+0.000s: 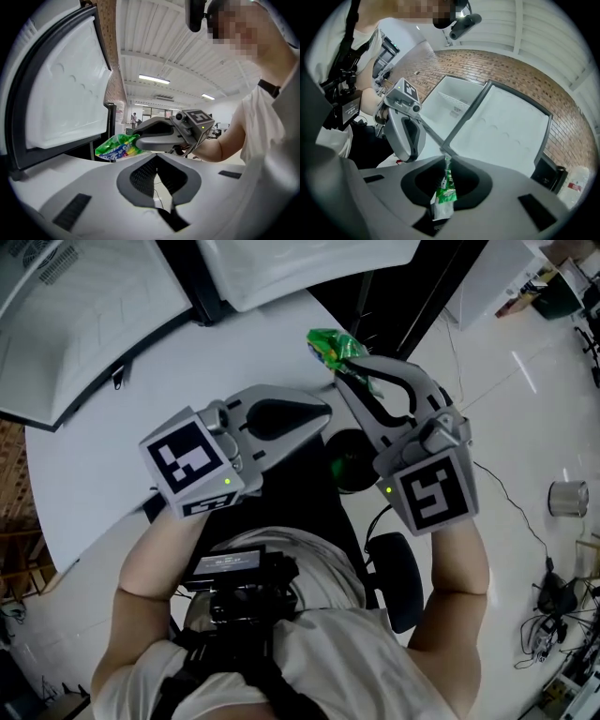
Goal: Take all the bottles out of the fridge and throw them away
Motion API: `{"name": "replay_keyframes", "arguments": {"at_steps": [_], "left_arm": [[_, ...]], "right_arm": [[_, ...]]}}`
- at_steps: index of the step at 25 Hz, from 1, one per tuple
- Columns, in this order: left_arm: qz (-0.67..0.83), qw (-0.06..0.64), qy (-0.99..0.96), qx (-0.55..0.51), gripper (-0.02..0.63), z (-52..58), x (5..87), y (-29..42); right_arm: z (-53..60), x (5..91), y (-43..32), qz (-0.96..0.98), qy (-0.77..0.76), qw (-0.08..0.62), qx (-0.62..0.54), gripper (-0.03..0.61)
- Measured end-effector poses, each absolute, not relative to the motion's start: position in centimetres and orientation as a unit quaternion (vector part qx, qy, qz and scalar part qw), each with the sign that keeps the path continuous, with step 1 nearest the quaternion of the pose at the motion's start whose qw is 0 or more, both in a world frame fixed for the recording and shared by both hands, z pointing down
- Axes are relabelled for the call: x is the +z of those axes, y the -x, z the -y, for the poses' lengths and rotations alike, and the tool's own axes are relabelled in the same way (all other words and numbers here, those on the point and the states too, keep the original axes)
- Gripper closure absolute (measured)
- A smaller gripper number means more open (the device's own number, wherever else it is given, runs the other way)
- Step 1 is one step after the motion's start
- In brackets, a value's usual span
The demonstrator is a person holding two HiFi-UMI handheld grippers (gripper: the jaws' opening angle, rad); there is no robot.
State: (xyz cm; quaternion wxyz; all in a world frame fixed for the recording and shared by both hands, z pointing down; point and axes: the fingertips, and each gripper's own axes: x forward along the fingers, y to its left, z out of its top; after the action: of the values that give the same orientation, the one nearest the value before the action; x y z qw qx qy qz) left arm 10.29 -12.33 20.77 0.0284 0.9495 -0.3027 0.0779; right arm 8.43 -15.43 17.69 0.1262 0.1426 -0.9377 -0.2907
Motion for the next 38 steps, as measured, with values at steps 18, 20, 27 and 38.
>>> {"name": "replay_keyframes", "arguments": {"at_steps": [18, 20, 27, 38], "left_arm": [[0.180, 0.065, -0.977, 0.091, 0.614, 13.3, 27.5, -19.8], [0.170, 0.075, -0.979, 0.089, 0.614, 13.2, 28.0, -20.6], [0.153, 0.081, -0.980, 0.098, 0.614, 13.2, 30.7, -22.1], [0.159, 0.104, -0.975, 0.111, 0.614, 14.3, 34.9, -22.0]], "right_arm": [[19.6, 28.4, -18.1, 0.928, -0.236, 0.205, -0.204, 0.532], [19.7, 30.2, -19.0, 0.928, -0.236, 0.216, -0.190, 0.534], [20.0, 36.9, -20.0, 0.932, -0.218, 0.253, -0.139, 0.534], [20.6, 45.3, -19.9, 0.937, -0.190, 0.279, -0.090, 0.532]]}}
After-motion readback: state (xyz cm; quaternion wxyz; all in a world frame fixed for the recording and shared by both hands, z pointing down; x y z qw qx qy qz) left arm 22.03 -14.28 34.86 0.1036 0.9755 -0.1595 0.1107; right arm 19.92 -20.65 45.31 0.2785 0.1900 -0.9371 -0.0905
